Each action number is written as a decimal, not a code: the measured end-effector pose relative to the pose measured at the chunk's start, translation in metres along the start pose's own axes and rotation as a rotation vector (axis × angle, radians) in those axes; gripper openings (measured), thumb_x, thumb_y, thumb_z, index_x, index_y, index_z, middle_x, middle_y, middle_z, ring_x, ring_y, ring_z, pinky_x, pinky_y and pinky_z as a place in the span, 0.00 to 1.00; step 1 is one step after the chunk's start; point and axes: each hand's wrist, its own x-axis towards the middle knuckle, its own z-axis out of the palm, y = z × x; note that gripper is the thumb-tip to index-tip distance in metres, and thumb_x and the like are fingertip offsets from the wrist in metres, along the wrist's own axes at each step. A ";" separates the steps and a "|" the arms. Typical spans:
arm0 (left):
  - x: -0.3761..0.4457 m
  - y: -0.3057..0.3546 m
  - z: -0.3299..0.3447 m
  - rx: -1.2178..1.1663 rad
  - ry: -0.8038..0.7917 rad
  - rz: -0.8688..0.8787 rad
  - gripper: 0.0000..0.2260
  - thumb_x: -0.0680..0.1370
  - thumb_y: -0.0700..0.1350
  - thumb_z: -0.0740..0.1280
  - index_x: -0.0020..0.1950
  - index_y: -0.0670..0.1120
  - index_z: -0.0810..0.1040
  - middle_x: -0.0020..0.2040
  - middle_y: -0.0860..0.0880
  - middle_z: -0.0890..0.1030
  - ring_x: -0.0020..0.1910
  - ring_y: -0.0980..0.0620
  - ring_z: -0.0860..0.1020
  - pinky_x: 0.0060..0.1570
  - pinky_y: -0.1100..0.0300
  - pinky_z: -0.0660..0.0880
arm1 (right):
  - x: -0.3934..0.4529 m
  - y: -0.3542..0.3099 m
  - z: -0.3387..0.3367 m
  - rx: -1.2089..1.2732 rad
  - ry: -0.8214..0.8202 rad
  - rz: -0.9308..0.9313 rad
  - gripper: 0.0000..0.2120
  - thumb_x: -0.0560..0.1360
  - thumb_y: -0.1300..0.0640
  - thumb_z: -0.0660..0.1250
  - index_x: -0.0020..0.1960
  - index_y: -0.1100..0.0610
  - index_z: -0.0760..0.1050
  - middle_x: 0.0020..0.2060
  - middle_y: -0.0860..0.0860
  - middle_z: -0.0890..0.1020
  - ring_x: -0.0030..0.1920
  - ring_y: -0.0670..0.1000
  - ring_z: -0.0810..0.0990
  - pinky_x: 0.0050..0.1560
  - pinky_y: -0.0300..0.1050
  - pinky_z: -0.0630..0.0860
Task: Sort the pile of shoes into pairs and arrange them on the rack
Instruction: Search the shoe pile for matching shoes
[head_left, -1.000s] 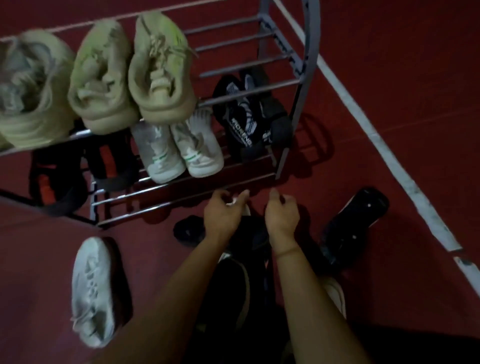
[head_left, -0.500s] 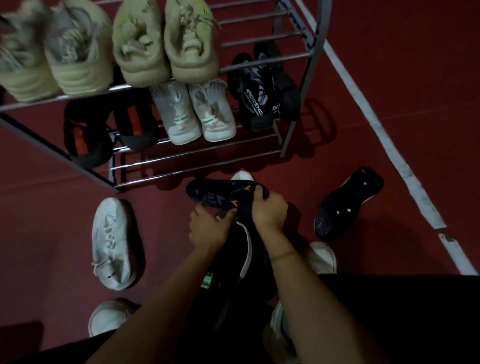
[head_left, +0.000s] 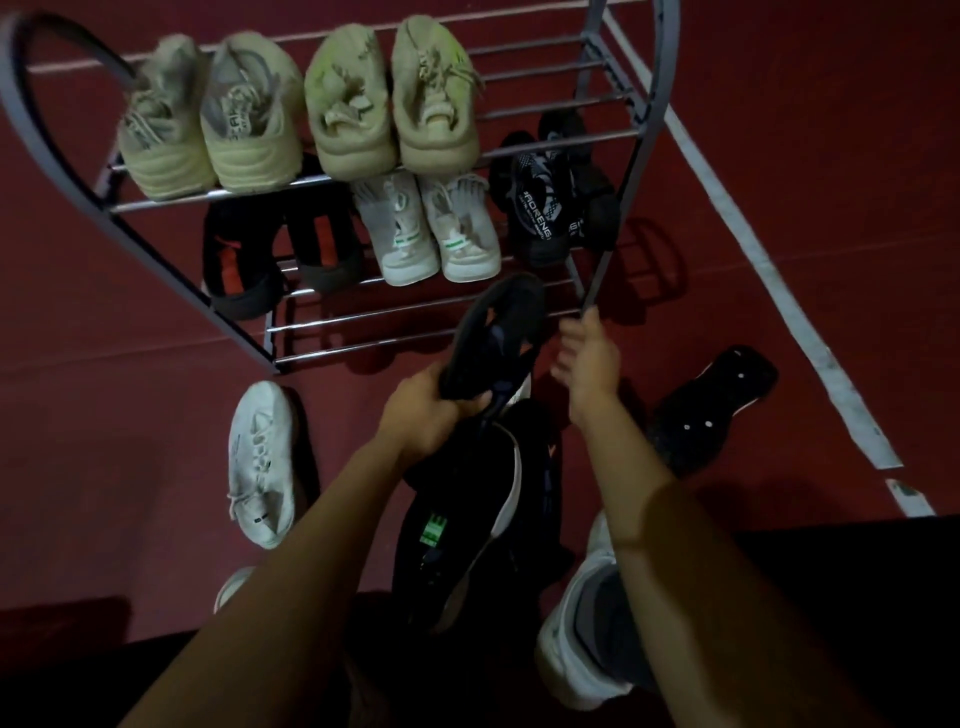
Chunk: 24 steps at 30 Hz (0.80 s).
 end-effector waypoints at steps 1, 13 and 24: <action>-0.002 -0.006 0.006 -0.181 0.000 -0.075 0.20 0.70 0.58 0.78 0.58 0.50 0.82 0.54 0.50 0.87 0.51 0.49 0.85 0.50 0.55 0.79 | 0.002 0.018 -0.010 -0.190 0.097 0.103 0.21 0.80 0.46 0.61 0.60 0.62 0.79 0.56 0.58 0.83 0.46 0.53 0.79 0.46 0.48 0.78; -0.038 -0.058 0.021 -0.671 0.071 -0.445 0.14 0.71 0.49 0.80 0.52 0.42 0.86 0.46 0.44 0.89 0.46 0.43 0.88 0.54 0.48 0.84 | -0.059 0.129 -0.049 -0.865 -0.253 0.619 0.21 0.76 0.49 0.64 0.65 0.59 0.74 0.56 0.56 0.79 0.53 0.56 0.79 0.52 0.47 0.80; 0.012 -0.029 -0.025 -0.780 0.124 -0.314 0.10 0.70 0.40 0.64 0.47 0.41 0.83 0.42 0.44 0.86 0.45 0.42 0.83 0.45 0.54 0.80 | -0.019 0.009 -0.071 -0.860 0.195 -0.022 0.20 0.82 0.50 0.59 0.68 0.62 0.71 0.64 0.63 0.77 0.62 0.65 0.77 0.61 0.54 0.74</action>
